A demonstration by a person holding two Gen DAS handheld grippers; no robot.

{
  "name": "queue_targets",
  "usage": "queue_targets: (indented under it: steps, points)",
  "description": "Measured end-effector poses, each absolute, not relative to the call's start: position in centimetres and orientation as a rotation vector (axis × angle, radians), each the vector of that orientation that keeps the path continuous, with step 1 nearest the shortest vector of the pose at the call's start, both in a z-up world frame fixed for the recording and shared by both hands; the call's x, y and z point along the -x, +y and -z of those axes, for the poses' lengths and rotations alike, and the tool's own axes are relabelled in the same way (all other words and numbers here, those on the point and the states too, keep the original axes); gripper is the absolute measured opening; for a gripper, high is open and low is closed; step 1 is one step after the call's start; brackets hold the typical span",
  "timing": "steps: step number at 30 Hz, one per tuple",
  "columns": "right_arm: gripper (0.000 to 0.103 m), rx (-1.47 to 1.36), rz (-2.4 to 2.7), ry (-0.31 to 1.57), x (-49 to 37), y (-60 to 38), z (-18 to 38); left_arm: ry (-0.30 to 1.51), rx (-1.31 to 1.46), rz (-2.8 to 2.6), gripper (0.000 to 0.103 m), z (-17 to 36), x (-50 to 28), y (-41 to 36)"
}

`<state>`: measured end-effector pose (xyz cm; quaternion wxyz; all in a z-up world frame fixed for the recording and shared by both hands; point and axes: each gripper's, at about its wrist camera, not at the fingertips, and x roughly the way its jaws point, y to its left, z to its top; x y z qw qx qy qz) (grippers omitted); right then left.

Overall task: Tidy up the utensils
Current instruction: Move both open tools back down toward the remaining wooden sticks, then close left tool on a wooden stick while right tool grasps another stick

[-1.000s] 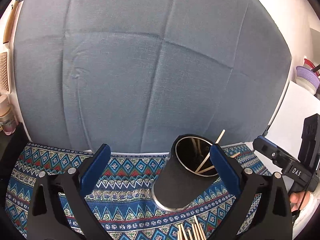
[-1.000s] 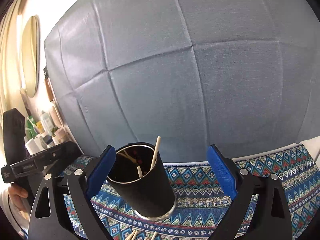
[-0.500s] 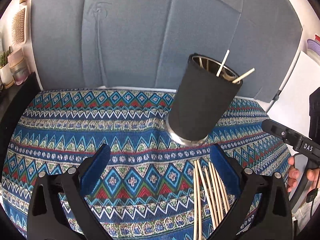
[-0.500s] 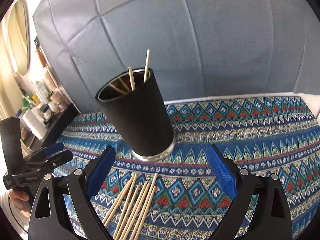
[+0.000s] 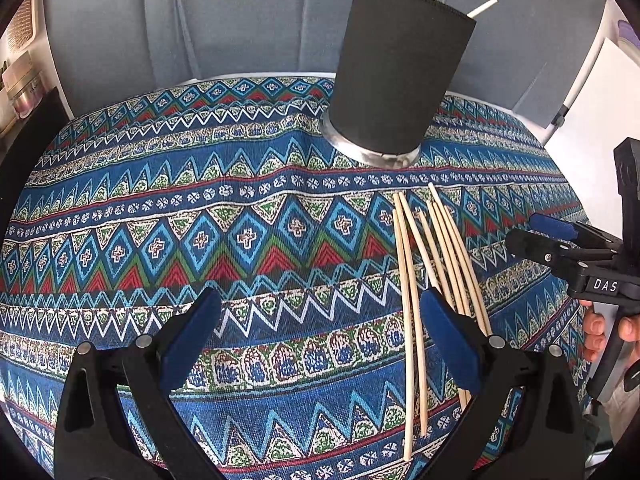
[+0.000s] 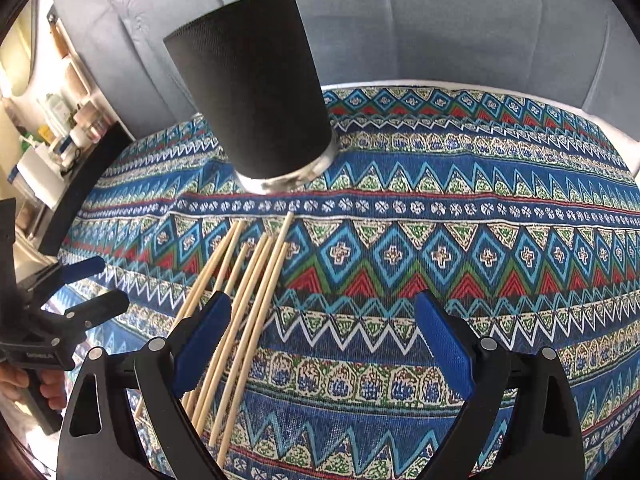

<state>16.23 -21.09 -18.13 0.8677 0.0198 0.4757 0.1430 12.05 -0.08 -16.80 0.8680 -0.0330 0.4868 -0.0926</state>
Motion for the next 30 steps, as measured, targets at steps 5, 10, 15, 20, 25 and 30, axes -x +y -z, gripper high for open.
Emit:
queue_targets:
  steps: [5,10,15,20,25,30]
  points:
    - [0.088,0.028,-0.287,1.040,-15.9,-20.5,19.4,1.087,0.033,0.202,0.097,18.2,-12.1,-0.9]
    - [0.088,0.071,-0.275,1.085,-16.0,-19.9,20.4,1.138,-0.010,0.221,0.097,19.0,-12.6,-1.8]
    - [0.089,0.132,-0.261,1.105,-16.2,-18.8,21.0,1.179,-0.043,0.217,0.097,20.0,-13.2,-2.5]
    - [0.088,0.140,-0.260,1.122,-16.5,-18.1,21.1,1.198,-0.083,0.209,0.097,20.4,-13.4,-3.2]
    - [0.088,0.146,-0.250,1.137,-16.8,-17.6,21.2,1.214,-0.078,0.207,0.097,20.6,-14.0,-3.7]
    - [0.088,0.126,-0.247,1.149,-17.1,-17.0,21.3,1.220,-0.075,0.224,0.097,20.5,-14.3,-4.0]
